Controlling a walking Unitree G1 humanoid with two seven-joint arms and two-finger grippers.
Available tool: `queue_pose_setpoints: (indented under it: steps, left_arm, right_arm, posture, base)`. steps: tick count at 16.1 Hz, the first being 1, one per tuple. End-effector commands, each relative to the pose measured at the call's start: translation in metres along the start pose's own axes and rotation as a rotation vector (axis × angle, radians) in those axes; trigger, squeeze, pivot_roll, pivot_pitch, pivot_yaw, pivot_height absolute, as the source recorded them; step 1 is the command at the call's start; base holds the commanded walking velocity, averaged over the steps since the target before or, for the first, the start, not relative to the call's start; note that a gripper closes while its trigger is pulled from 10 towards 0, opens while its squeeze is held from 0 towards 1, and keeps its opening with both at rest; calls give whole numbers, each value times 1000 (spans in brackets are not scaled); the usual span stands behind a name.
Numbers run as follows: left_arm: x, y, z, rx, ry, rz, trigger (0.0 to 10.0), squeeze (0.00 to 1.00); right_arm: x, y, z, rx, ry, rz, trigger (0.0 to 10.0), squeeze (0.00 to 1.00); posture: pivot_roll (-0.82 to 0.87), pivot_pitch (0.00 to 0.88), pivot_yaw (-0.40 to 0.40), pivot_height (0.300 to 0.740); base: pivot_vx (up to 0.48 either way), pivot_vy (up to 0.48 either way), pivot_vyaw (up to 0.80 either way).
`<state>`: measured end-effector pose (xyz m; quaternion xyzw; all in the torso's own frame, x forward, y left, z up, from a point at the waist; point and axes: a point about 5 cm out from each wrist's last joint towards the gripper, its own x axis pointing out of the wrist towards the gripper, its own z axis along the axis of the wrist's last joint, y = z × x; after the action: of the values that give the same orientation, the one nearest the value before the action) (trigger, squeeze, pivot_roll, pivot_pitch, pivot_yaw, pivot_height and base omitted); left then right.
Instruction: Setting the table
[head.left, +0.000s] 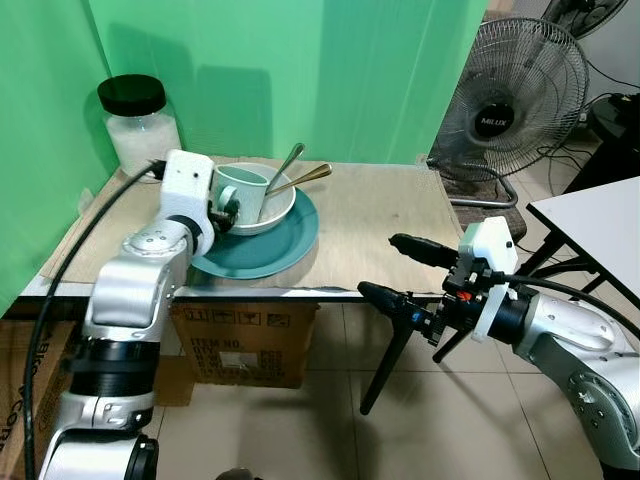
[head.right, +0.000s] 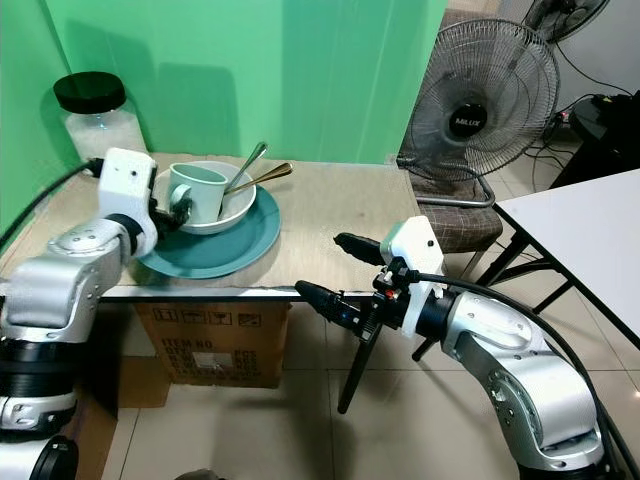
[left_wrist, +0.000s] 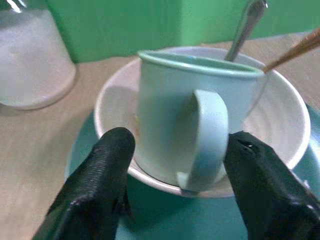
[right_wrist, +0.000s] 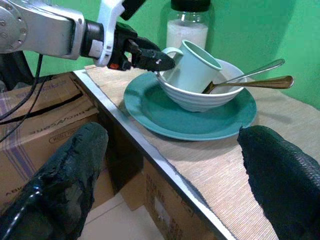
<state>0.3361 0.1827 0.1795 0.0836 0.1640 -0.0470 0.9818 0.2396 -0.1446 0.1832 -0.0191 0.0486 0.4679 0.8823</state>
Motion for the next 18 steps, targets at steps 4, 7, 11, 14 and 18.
queue_pose_setpoints:
  steps: [4,7,11,14,18]
  left_arm:
    - [3,-8,6,16,-27,-50,0,0]
    - [3,-10,9,33,-46,-68,0,0]
    - [1,-10,9,30,-49,-72,0,0]
    - [0,-11,9,32,-54,-76,0,0]
    - [-3,-7,10,25,-61,-80,0,0]
  right_arm:
    - [-1,4,2,-18,8,19,10000,0]
    - [-2,4,1,-11,9,29,10000,0]
    - [-1,8,-1,-3,17,56,10000,0]
    - [-1,10,-3,3,25,72,10000,0]
    - [1,12,-4,7,21,80,10000,0]
  posture:
    - [-9,4,-65,740]
    - [-3,3,-70,740]
    - [2,0,-70,740]
    - [7,0,-77,740]
    - [12,0,-79,740]
  base:
    - [0,0,0]
    - [0,0,0]
    - [0,0,0]
    - [0,0,0]
    - [0,0,0]
